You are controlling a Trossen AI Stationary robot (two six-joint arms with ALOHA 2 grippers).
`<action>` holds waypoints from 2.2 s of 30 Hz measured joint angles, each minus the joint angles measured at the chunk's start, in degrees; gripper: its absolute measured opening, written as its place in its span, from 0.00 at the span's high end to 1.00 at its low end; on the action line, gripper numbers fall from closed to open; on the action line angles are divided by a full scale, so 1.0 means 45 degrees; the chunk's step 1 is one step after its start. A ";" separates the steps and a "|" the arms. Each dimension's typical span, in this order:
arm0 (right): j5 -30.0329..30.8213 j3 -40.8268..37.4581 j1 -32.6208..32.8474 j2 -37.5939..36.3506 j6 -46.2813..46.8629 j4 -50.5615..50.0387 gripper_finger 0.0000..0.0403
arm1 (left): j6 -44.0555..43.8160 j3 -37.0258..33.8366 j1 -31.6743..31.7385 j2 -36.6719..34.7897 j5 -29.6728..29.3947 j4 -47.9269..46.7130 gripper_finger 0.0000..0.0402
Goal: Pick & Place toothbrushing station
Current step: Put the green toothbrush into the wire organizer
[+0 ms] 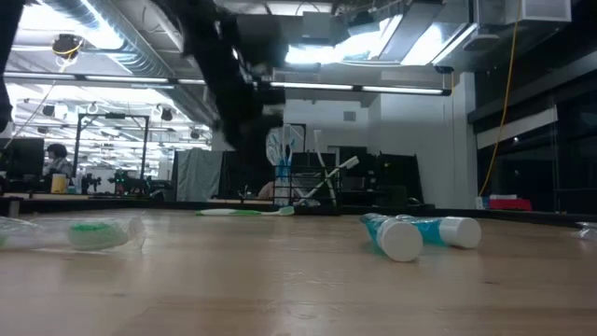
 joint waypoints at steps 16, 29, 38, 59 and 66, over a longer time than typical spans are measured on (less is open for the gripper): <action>0.0954 0.0000 0.0205 0.0531 0.0665 -0.0020 0.83 | 0.2114 0.0460 0.1271 0.2245 0.0611 0.3259 0.71; 0.1477 0.0000 0.0345 0.0607 0.0473 -0.0023 0.83 | 0.0762 0.1024 0.2346 0.2691 0.3400 0.3693 0.64; 0.1327 0.0000 0.0393 0.0613 0.0765 -0.0023 0.83 | 0.0379 0.2267 0.2303 0.3308 0.1329 0.0534 0.66; 0.1093 0.0000 0.0272 0.0636 0.1899 -0.1287 0.83 | 0.0219 0.2291 0.3201 0.3294 0.3594 0.1930 0.67; 0.1093 0.0000 0.0272 0.0636 0.1909 -0.1287 0.83 | 0.0158 0.2291 0.3337 0.3353 0.3896 0.1601 0.67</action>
